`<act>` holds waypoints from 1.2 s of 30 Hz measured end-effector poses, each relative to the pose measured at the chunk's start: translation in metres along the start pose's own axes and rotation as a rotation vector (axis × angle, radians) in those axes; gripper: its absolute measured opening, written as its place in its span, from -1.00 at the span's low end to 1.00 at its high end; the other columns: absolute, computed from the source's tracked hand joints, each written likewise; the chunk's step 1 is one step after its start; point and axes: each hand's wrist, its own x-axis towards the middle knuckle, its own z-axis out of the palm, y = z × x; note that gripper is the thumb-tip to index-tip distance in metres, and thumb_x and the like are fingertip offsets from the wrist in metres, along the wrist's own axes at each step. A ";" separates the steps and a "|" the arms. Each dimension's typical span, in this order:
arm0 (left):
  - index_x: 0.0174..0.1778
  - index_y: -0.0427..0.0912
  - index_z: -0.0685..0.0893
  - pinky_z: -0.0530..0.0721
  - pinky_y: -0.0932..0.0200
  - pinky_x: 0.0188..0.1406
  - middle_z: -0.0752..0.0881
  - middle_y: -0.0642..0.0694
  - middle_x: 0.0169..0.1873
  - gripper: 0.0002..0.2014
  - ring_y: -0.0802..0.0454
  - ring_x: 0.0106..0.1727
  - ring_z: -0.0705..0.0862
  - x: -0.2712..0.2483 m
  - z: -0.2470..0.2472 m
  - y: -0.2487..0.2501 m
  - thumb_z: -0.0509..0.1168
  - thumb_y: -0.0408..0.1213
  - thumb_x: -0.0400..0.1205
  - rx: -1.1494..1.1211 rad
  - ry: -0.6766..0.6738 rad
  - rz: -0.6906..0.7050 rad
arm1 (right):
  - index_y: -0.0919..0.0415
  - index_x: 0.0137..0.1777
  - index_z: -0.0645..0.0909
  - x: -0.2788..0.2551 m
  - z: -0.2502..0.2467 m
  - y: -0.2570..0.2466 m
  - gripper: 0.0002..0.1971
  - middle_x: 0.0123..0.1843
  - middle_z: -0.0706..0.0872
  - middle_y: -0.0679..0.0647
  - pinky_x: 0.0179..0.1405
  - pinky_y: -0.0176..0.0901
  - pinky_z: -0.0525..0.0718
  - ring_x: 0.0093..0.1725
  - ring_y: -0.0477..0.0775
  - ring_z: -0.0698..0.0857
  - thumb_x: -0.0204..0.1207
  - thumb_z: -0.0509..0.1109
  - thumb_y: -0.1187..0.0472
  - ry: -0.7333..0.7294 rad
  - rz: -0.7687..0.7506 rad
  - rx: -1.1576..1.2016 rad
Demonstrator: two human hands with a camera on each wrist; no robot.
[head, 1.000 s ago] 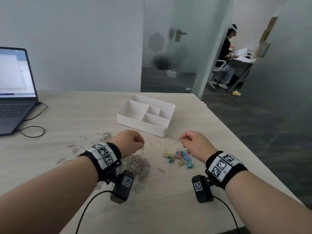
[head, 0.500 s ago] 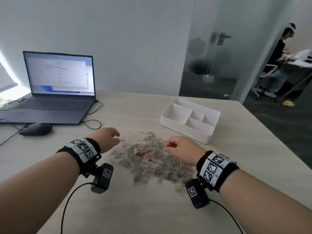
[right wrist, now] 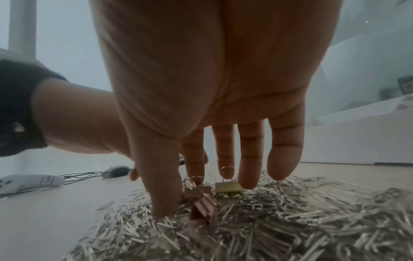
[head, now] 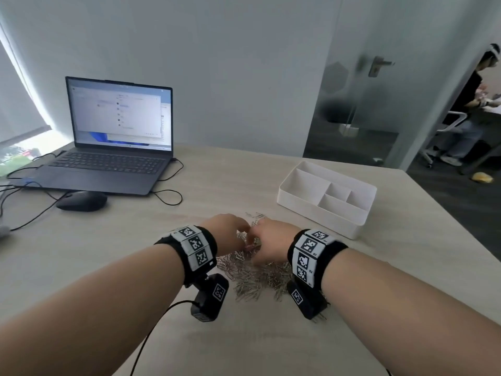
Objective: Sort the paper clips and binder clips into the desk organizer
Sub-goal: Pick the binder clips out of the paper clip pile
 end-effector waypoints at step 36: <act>-0.31 0.01 0.56 0.47 0.19 -0.41 0.66 0.05 -0.32 -0.84 0.07 -0.31 0.58 0.022 0.017 0.032 0.42 -0.11 0.48 -0.065 0.095 -0.104 | 0.30 -0.09 0.65 -0.093 0.024 0.111 -0.88 -0.23 0.77 0.26 -0.35 -0.15 0.75 -0.31 0.08 0.78 0.55 0.43 0.51 0.503 0.349 1.565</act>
